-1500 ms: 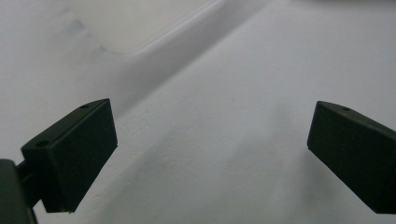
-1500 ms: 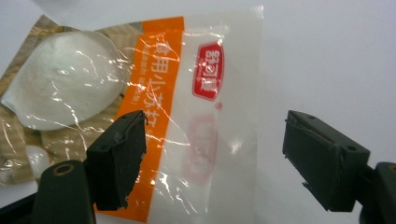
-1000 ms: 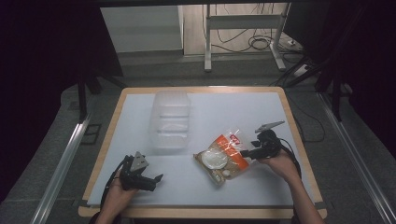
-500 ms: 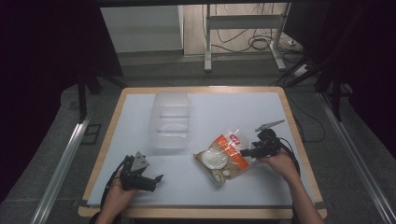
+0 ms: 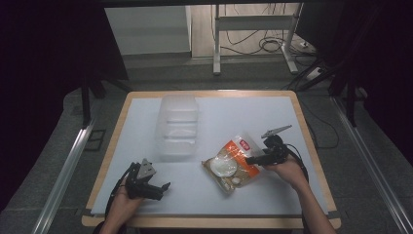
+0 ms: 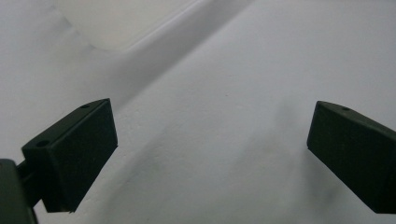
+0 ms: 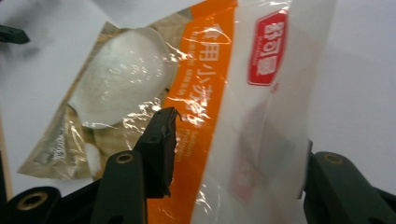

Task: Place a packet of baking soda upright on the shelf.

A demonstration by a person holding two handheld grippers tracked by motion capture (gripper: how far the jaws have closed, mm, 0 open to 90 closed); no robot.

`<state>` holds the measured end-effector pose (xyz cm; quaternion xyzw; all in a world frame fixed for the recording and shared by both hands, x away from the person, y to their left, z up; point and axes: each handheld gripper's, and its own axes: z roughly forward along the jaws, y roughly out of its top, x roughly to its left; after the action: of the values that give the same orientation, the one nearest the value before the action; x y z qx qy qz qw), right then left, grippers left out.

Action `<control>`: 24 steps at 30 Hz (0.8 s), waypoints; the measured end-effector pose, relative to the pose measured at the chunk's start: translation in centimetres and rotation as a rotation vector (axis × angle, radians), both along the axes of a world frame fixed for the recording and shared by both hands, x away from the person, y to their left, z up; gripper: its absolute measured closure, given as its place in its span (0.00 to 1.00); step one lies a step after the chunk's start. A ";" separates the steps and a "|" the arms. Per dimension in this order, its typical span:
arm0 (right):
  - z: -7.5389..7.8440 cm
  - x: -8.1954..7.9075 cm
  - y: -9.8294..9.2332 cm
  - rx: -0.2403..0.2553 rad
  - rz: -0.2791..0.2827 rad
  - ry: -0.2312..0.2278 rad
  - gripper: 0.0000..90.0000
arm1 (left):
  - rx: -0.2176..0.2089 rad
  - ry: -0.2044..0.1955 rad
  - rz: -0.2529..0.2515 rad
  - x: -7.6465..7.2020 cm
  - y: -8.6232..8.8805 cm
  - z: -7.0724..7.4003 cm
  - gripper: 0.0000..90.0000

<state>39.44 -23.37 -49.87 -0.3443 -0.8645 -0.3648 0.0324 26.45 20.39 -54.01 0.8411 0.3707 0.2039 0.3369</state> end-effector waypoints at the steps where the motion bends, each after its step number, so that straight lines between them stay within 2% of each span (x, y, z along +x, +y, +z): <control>1: 0.0 -0.1 0.2 0.013 0.012 0.000 0.56 | 0.000 0.000 0.000 0.0 0.0 0.0 0.02; 6: 0.3 -0.5 1.2 -0.002 0.014 -0.018 0.57 | 0.002 0.000 -0.002 0.0 -0.1 0.0 0.02; 10: 0.0 -0.3 1.2 -0.032 -0.016 -0.016 0.65 | 0.004 0.001 -0.005 0.0 -0.1 0.0 0.02; 12: -0.2 -0.2 1.2 -0.028 -0.022 -0.010 0.69 | 0.005 0.001 -0.006 0.0 -0.1 0.0 0.02; 15: -0.1 -0.2 1.0 -0.035 -0.044 -0.020 0.83 | 0.004 0.002 -0.006 0.0 -0.1 0.0 0.02; 17: 0.3 -0.2 0.8 -0.034 -0.060 -0.037 0.98 | 0.005 0.001 -0.006 0.0 -0.1 0.0 0.02; 24: 1.0 -0.6 1.1 -0.044 -0.058 -0.066 0.99 | 0.005 0.000 -0.003 -0.1 -0.1 0.0 0.02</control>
<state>38.82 -22.27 -48.86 -0.3577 -0.8625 -0.3577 -0.0146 26.38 20.28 -54.01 0.8426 0.3688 0.2040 0.3353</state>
